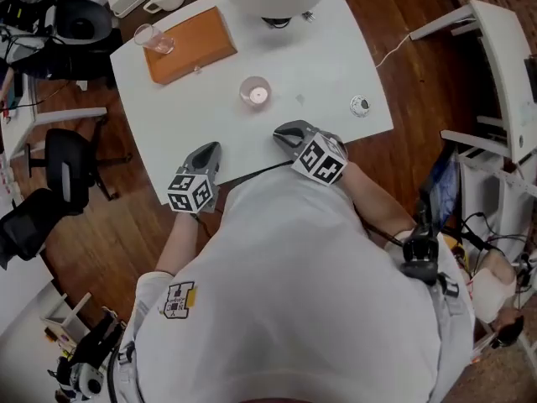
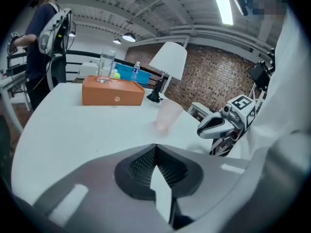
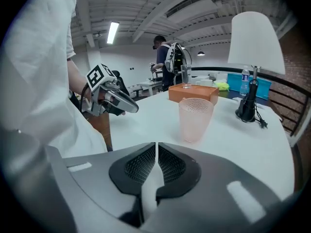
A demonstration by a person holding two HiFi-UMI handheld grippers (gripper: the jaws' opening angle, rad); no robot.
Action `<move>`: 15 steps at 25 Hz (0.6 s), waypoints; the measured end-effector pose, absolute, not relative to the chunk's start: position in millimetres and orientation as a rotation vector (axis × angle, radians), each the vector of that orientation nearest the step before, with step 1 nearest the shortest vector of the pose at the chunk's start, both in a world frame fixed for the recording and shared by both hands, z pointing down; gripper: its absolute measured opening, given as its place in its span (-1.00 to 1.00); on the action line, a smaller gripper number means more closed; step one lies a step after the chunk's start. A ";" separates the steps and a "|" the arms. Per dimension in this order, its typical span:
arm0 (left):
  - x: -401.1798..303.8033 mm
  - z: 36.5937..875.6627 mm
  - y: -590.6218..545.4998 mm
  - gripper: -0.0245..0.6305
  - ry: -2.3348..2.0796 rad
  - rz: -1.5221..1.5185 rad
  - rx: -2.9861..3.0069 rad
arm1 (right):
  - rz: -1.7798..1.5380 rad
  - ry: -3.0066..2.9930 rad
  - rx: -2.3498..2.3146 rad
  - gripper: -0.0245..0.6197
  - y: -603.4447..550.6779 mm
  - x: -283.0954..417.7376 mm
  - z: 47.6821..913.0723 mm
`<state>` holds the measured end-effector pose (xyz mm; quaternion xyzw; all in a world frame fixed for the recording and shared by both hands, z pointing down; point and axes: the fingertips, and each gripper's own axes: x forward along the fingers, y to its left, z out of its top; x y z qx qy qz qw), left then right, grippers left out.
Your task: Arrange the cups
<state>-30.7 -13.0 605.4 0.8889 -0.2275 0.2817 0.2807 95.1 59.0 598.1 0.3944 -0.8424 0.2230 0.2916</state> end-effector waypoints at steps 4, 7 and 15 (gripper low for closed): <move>-33.8 618.3 -2.1 -0.93 -0.684 0.744 2.319 | 0.580 -2.272 0.936 -0.88 65.9 90.2 607.7; -35.0 623.7 5.2 -0.93 -0.726 0.721 2.287 | 0.566 -2.274 0.878 -0.88 70.7 87.7 613.6; -59.9 624.6 9.1 -0.93 -0.723 0.759 2.269 | 0.546 -2.255 0.854 -0.89 64.8 65.9 610.5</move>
